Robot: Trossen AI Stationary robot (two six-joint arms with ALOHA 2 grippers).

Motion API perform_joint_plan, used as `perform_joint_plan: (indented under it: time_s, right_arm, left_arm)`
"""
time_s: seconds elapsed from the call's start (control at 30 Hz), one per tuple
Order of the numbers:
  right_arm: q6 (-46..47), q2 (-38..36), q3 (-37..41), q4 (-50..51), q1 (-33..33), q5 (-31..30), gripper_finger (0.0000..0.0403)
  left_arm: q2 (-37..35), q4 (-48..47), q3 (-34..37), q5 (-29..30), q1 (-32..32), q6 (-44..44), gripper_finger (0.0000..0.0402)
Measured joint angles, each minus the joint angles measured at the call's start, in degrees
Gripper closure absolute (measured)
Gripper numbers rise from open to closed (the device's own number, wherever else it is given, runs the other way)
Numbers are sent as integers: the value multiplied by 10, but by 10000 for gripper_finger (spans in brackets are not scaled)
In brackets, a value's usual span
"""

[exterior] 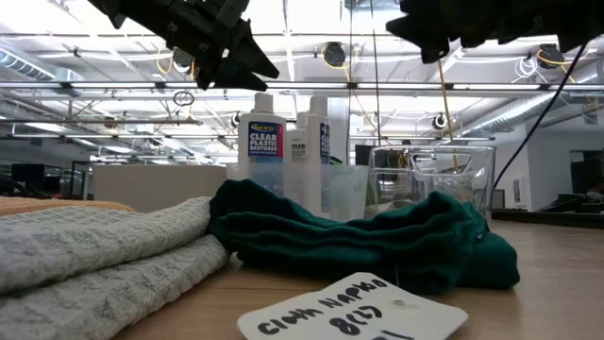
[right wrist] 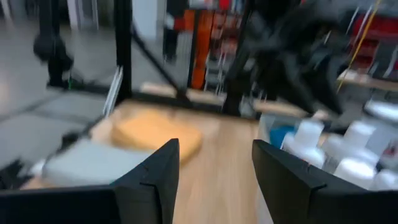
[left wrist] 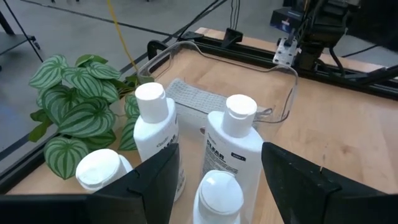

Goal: Pick & Place Kitchen Items
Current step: Put the green towel into the transparent bin

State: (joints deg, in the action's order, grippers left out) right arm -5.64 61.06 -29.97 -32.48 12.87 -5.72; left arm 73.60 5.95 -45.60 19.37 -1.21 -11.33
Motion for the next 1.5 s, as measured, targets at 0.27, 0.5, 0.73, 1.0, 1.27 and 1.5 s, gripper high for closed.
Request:
perform_joint_plan:
  time_s: [0.27, 0.5, 0.73, 1.0, 1.27, 1.5]
  right_arm:
    - [-1, 0, 53, -146, -2, -1, 233]
    - [21, 77, -39, -25, 68, -25, 237]
    - [64, 294, -257, 244, 137, -63, 272]
    - [140, 470, -396, 416, 133, -60, 390]
    - [240, 492, -398, 487, 145, -48, 396]
    - [347, 487, -399, 531, 186, -54, 402]
  left_arm:
    - [0, 3, 0, 2, 0, -14, 167]
    - [0, 2, 0, 2, 0, -17, 167]
    - [0, -2, 0, 1, 2, -44, 167]
    - [0, 0, 0, 1, 2, -65, 167]
    - [0, 6, 0, 0, 2, -69, 167]
    - [0, 8, 0, 0, 2, -75, 167]
